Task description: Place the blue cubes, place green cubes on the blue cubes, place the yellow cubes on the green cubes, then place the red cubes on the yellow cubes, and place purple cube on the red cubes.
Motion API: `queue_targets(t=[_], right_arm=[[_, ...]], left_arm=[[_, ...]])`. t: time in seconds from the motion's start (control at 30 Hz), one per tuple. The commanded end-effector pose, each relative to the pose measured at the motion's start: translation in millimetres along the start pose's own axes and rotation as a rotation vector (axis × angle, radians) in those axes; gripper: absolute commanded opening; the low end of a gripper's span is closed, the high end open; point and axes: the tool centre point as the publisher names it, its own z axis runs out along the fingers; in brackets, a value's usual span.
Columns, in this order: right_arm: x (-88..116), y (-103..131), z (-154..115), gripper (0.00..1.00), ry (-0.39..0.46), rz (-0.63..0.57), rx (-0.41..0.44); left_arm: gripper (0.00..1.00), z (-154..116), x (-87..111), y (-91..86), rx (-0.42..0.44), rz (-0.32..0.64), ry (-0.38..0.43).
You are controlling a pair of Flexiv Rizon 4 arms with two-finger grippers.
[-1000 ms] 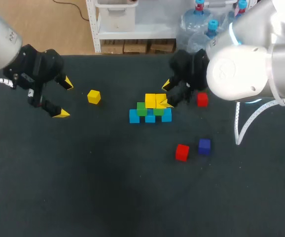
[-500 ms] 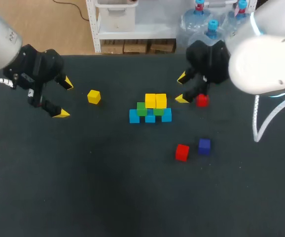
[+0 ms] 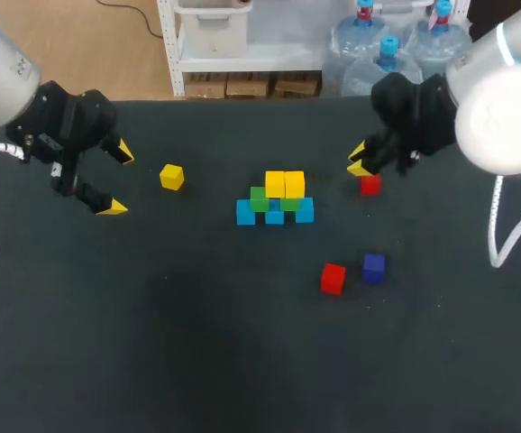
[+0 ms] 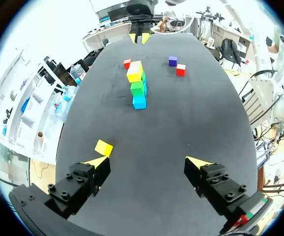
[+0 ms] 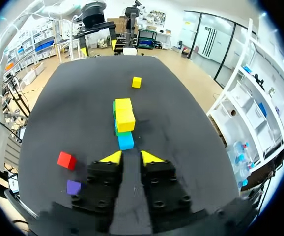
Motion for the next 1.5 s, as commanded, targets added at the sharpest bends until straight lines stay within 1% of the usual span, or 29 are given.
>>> queue_targets(t=[0.03,0.07,0.13,0.17,0.23,0.27,0.3,0.4,0.47,0.5,0.57,0.6,0.67,0.7,0.83,0.9,0.97,1.1,1.27,1.5], right_arm=[[7.1,1.6,-7.1,0.00,-0.002,0.003,0.005],[8.5,1.4,-8.1,0.03,-0.001,0.004,0.005],[12.2,0.9,-10.2,0.21,0.001,0.007,0.005],[13.8,0.6,-11.3,0.32,0.002,0.008,0.004],[16.4,0.0,-13.8,0.46,0.004,0.010,0.004],[17.6,-0.1,-15.4,0.92,0.004,0.011,0.001],[19.0,-0.4,-16.8,1.00,0.004,0.012,0.000],[22.5,-0.5,-20.6,1.00,-0.011,0.011,-0.014],[24.8,-0.1,-22.6,1.00,-0.060,-0.001,-0.056],[25.8,0.4,-23.4,1.00,-0.094,-0.018,-0.090],[28.5,1.3,-26.2,1.00,-0.145,-0.060,-0.133],[29.6,2.0,-28.0,1.00,-0.165,-0.085,-0.165],[33.6,2.1,-33.0,1.00,-0.185,-0.119,-0.189],[36.7,2.4,-36.2,1.00,-0.184,-0.139,-0.208],[46.8,4.1,-46.7,1.00,-0.144,-0.196,-0.220],[51.7,4.2,-51.7,1.00,-0.155,-0.213,-0.228],[57.0,3.4,-55.3,1.00,-0.148,-0.231,-0.236],[65.8,1.7,-62.1,1.00,-0.124,-0.236,-0.249],[76.5,-1.6,-71.3,1.00,-0.120,-0.218,-0.240],[82.5,-4.7,-76.7,1.00,-0.164,-0.210,-0.223]], left_arm=[[1.00,0.3,1.6,-0.1,-0.001,0.004,-0.005],[1.00,0.3,1.6,-0.1,-0.001,0.004,-0.005],[1.00,0.3,1.6,-0.1,-0.001,0.004,-0.005],[1.00,0.3,1.6,-0.1,-0.001,0.004,-0.005],[1.00,0.3,1.6,-0.1,-0.001,0.004,-0.005],[1.00,0.3,1.6,-0.1,-0.001,0.004,-0.005],[1.00,0.3,1.6,-0.1,-0.001,0.004,-0.005],[1.00,0.3,1.6,-0.1,-0.001,0.004,-0.005],[1.00,0.3,1.6,-0.1,-0.001,0.004,-0.005],[1.00,0.3,1.6,-0.1,-0.001,0.004,-0.005],[1.00,0.3,1.6,-0.1,-0.001,0.004,-0.005],[1.00,0.3,1.6,-0.1,-0.001,0.004,-0.005],[1.00,0.3,1.6,-0.1,-0.001,0.004,-0.005],[1.00,0.3,1.6,-0.1,-0.001,0.004,-0.005],[1.00,0.3,1.6,-0.1,-0.001,0.004,-0.005],[1.00,0.3,1.6,-0.1,-0.001,0.004,-0.005],[1.00,0.3,1.6,-0.1,-0.001,0.004,-0.005],[1.00,0.3,1.6,-0.1,-0.001,0.004,-0.005],[1.00,0.3,1.6,-0.1,-0.001,0.004,-0.005],[1.00,0.3,1.6,-0.1,-0.001,0.004,-0.005]])
